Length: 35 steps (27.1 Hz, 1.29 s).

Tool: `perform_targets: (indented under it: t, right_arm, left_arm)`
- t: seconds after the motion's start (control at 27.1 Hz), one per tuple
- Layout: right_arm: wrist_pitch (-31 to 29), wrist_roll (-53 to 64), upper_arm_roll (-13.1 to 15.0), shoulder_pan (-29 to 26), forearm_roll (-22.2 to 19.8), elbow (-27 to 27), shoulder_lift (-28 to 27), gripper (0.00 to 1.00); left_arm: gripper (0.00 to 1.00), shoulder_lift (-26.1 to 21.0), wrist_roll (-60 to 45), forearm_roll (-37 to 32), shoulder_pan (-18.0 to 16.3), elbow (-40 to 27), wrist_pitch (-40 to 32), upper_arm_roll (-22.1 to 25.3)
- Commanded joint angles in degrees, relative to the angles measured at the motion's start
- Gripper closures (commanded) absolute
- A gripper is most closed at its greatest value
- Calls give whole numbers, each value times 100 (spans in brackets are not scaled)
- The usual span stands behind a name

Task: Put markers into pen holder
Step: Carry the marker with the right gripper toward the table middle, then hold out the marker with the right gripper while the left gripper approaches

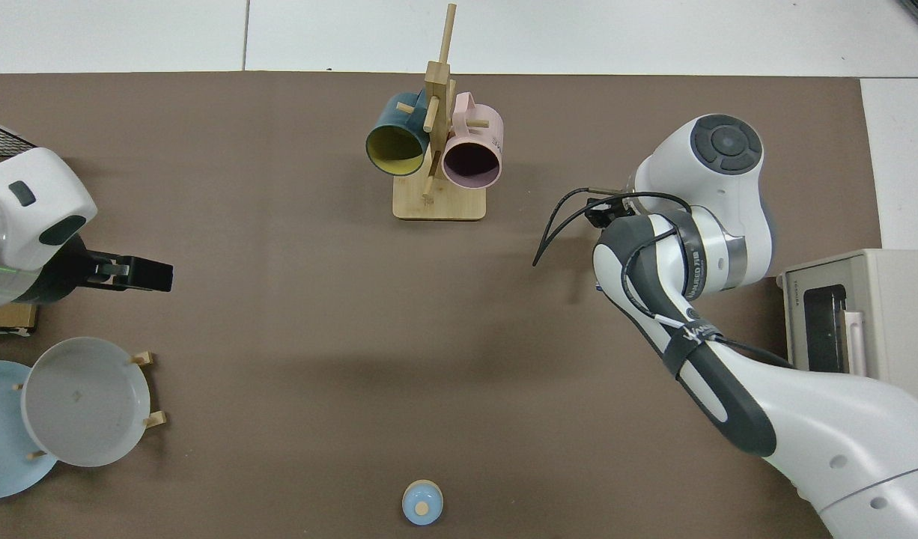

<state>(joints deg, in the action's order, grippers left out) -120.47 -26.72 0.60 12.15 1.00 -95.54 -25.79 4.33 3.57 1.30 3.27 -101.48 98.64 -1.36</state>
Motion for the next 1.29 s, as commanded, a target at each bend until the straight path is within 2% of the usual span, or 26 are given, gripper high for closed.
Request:
perform_targets:
  t: [0.0,0.26,0.59,0.74,0.96,1.11,1.26]
  right_arm:
    - [778,-316,-33,24,41,325,310,100]
    - [1332,-878,-33,235,559,405,750,100]
    - [2097,-2494,-16,859,525,774,935,100]
    - [2369,-2759,-33,991,533,923,1040,100]
    - [2423,-3409,-165,1114,603,993,1172,100]
    - [2423,-3989,-174,1149,989,1213,1164,100]
    - [2396,-4586,-174,1141,1473,1345,1155,100]
  left_arm:
    - [0,112,21,55,7,-21,94,-5]
    - [0,103,91,46,16,-3,147,-48]
    - [0,103,644,64,34,-3,33,-268]
    - [0,103,952,64,227,6,-37,-339]
    - [0,112,1408,72,604,41,-292,-347]
    - [0,112,2111,712,658,41,-389,-339]
    - [0,112,2271,1293,614,41,-398,-330]
